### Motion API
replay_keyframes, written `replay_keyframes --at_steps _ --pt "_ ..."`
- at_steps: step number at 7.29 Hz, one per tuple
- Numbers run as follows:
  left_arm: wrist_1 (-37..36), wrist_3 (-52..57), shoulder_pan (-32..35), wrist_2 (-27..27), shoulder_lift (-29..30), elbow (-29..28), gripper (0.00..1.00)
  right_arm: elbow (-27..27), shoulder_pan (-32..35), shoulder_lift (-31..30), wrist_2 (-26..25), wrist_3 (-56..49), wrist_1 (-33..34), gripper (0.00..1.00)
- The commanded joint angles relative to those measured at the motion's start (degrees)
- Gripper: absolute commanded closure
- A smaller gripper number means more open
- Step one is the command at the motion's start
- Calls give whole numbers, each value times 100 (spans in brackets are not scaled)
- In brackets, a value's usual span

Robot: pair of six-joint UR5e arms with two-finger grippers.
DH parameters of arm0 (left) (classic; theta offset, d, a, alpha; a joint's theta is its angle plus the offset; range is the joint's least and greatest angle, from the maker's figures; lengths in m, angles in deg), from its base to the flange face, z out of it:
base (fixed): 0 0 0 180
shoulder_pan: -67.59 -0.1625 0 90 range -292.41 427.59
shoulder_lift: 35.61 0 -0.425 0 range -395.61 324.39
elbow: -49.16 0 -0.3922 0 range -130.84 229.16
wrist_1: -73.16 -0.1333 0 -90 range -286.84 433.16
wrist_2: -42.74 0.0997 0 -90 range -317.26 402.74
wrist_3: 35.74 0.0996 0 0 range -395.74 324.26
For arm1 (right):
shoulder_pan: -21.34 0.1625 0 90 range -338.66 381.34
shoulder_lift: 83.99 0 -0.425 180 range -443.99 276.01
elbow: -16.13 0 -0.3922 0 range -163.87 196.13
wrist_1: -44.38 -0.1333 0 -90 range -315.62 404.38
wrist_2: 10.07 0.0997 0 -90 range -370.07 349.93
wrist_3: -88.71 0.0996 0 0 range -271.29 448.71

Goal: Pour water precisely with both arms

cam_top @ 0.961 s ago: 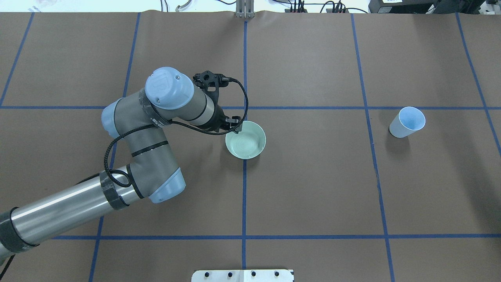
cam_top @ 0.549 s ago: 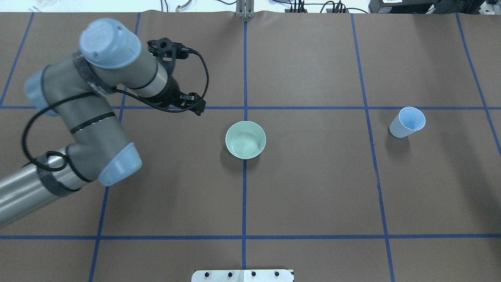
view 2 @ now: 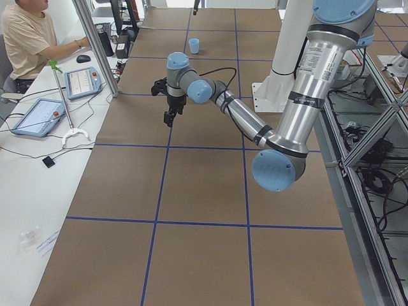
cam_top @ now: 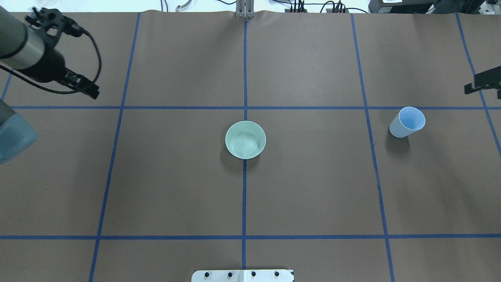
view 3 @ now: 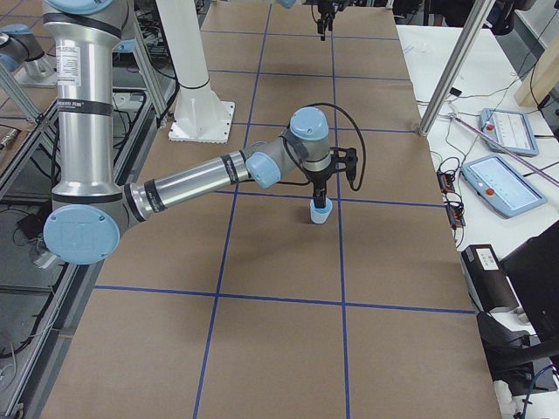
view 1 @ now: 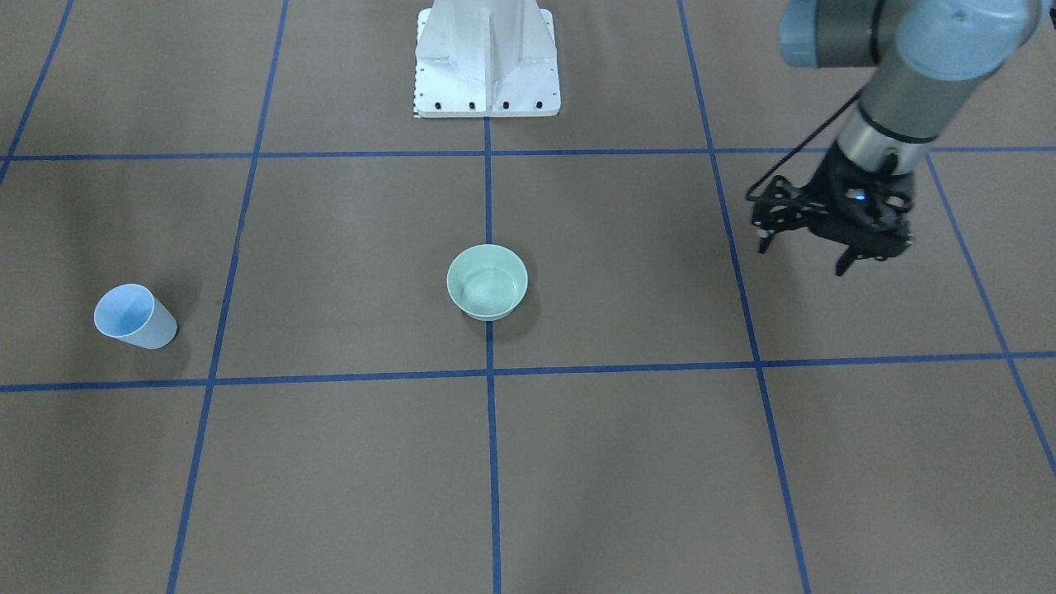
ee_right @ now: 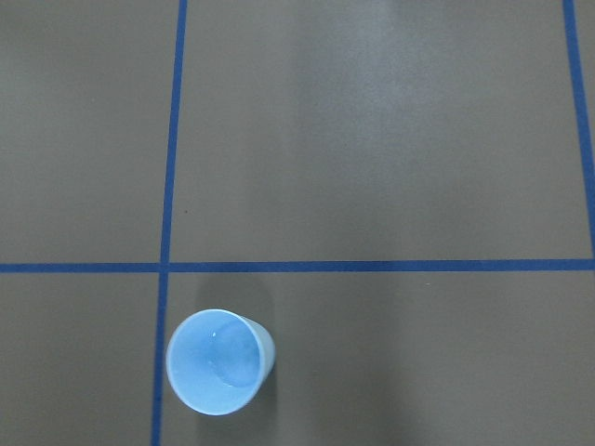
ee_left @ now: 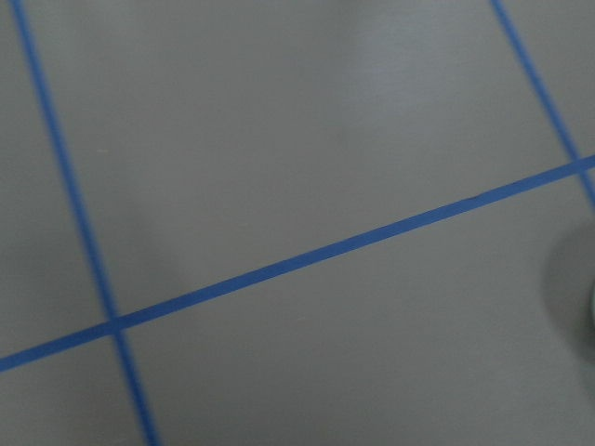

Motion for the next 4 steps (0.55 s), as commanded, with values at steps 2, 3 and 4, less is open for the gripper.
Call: replay_keyframes --at_steps 2,3,4 --pt "47 2820 1706 -939 -707 -907 0 -547 -2104 132 -2729 2436 -14 0" --pt "387 3551 2094 -845 -1230 -1182 0 -574 -2623 97 -3608 2867 117 0" --pt "887 3610 2411 -783 -1331 -1559 0 -591 -3072 97 -4435 3150 397 0"
